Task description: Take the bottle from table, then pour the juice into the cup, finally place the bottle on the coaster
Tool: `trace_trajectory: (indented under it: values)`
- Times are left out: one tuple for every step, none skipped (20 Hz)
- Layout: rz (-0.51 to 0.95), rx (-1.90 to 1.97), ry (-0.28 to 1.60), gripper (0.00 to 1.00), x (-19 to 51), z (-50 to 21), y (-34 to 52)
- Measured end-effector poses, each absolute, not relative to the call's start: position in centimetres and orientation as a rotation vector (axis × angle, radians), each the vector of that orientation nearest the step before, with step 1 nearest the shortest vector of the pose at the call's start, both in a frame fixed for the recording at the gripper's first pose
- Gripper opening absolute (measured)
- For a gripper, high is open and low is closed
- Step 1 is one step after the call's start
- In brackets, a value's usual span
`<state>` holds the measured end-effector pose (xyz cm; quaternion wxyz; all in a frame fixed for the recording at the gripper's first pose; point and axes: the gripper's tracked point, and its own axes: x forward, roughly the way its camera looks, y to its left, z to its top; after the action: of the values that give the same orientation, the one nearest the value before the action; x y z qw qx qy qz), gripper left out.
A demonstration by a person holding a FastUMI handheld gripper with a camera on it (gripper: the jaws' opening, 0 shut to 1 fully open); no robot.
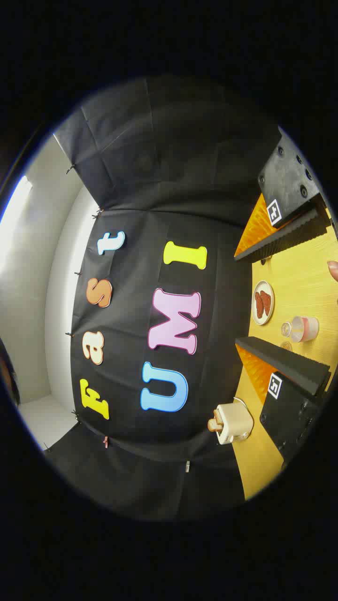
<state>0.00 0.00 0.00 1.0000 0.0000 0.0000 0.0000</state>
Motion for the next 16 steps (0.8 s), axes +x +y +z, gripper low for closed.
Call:
trace_trajectory:
  values:
    - [0.004, 0.001, 0.0, 0.97, 0.1, 0.0, 0.1]
    - [0.009, 0.005, 0.0, 0.97, 0.1, 0.0, 0.2]
    - [0.013, 0.01, 0.0, 0.97, 0.2, 0.0, 0.5]
    - [0.019, 0.013, 0.0, 0.97, 0.1, 0.0, 0.6]
    - [0.022, 0.014, -0.001, 0.97, 0.2, 0.0, 0.8]
    - [0.027, 0.016, -0.001, 0.97, 0.2, -0.1, 1.0]
    - [0.032, 0.018, 0.001, 0.97, 0.2, -0.1, 1.1]
    - [0.035, 0.02, 0.001, 0.97, 0.1, -0.2, 1.3]
    - [0.036, 0.021, 0.001, 0.97, 0.2, -0.2, 1.3]
    - [0.037, 0.022, 0.0, 0.97, 0.2, -0.2, 1.4]
    - [0.04, 0.022, 0.0, 0.97, 0.2, -0.1, 1.5]
    - [0.041, 0.022, 0.0, 0.97, 0.2, -0.2, 1.7]
    - [0.043, 0.021, 0.001, 0.97, 0.2, -0.2, 1.8]
    - [0.044, 0.021, 0.001, 0.97, 0.2, -0.2, 1.8]
    - [0.045, 0.021, 0.002, 0.97, 0.2, -0.1, 1.9]
    - [0.045, 0.021, 0.002, 0.97, 0.1, -0.2, 1.9]
